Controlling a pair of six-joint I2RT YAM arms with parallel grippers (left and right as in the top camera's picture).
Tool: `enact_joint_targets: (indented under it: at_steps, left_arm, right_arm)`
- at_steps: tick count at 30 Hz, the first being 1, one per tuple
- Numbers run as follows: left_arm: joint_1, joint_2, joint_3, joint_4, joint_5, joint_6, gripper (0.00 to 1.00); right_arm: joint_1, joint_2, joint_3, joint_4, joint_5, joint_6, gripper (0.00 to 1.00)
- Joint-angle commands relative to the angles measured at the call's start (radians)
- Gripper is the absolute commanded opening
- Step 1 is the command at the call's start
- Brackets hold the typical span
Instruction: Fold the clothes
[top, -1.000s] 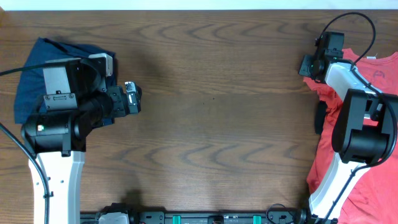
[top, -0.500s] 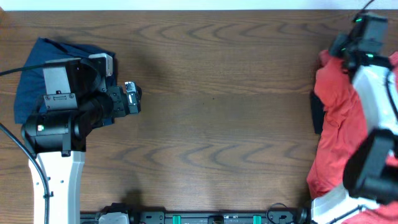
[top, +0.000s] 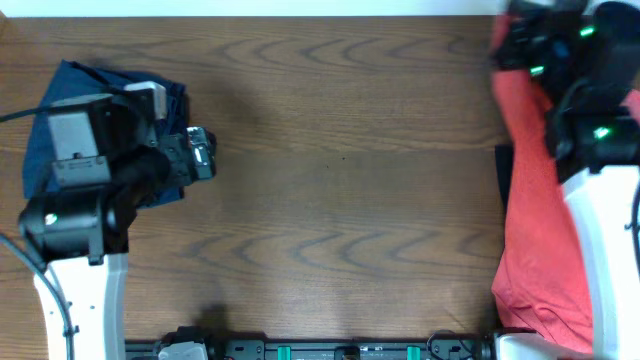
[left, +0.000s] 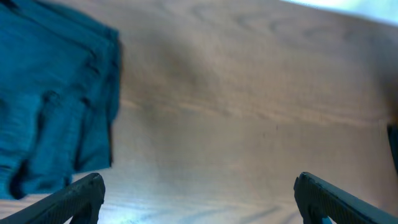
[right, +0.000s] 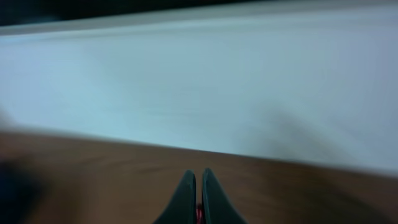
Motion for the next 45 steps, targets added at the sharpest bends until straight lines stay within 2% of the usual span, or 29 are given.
enact_joint_targets:
  at_steps: [1,2,4,5,7,10,16,19,24,28,32,38,45]
  left_arm:
    - [0.033,-0.049,0.067,0.005,-0.001,-0.005,0.98]
    - [0.040,-0.057,0.074,0.005,-0.001,-0.005,0.98]
    - [0.049,-0.074,0.082,0.005,-0.001,-0.005,0.98]
    - [0.052,-0.083,0.082,0.007,-0.001,-0.005,0.98]
    - [0.051,-0.098,0.082,0.008,-0.001,-0.005,0.98]
    - [0.050,-0.104,0.082,0.007,0.006,-0.005,0.98]
    - [0.017,-0.046,0.082,0.005,0.142,0.039,0.98]
    - [-0.063,0.032,0.082,0.006,0.150,0.065,0.98]
    - [-0.278,0.224,0.082,0.065,0.150,0.148,0.97]
    - [-0.451,0.432,0.082,0.189,0.146,0.192,0.90]
    - [-0.570,0.636,0.082,0.376,0.147,0.191,0.86]
    - [-0.678,0.874,0.082,0.626,0.146,0.190,0.86]
    - [-0.742,1.015,0.082,0.756,0.146,0.190,0.85]
  right_arm:
    - [0.227,-0.028,0.015,-0.039,-0.164,-0.014,0.08]
    - [0.306,-0.016,0.015,-0.068,-0.164,-0.014,0.18]
    - [0.434,0.013,0.015,-0.118,-0.143,-0.043,0.62]
    - [0.489,0.028,0.015,-0.141,-0.109,-0.064,0.76]
    - [0.554,0.043,0.015,-0.176,0.009,-0.071,0.82]
    - [0.560,0.032,0.016,-0.202,0.113,-0.070,0.85]
    - [0.456,-0.076,0.016,-0.239,0.230,-0.003,0.87]
    - [0.362,-0.145,0.016,-0.264,0.277,0.060,0.87]
    - [0.170,-0.220,0.016,-0.363,0.293,0.175,0.83]
    - [0.021,-0.227,0.015,-0.477,0.287,0.267,0.81]
    - [-0.072,-0.210,0.015,-0.560,0.275,0.275,0.81]
    - [-0.107,-0.176,0.015,-0.615,0.276,0.274,0.82]
    - [-0.107,-0.139,0.015,-0.649,0.279,0.274,0.84]
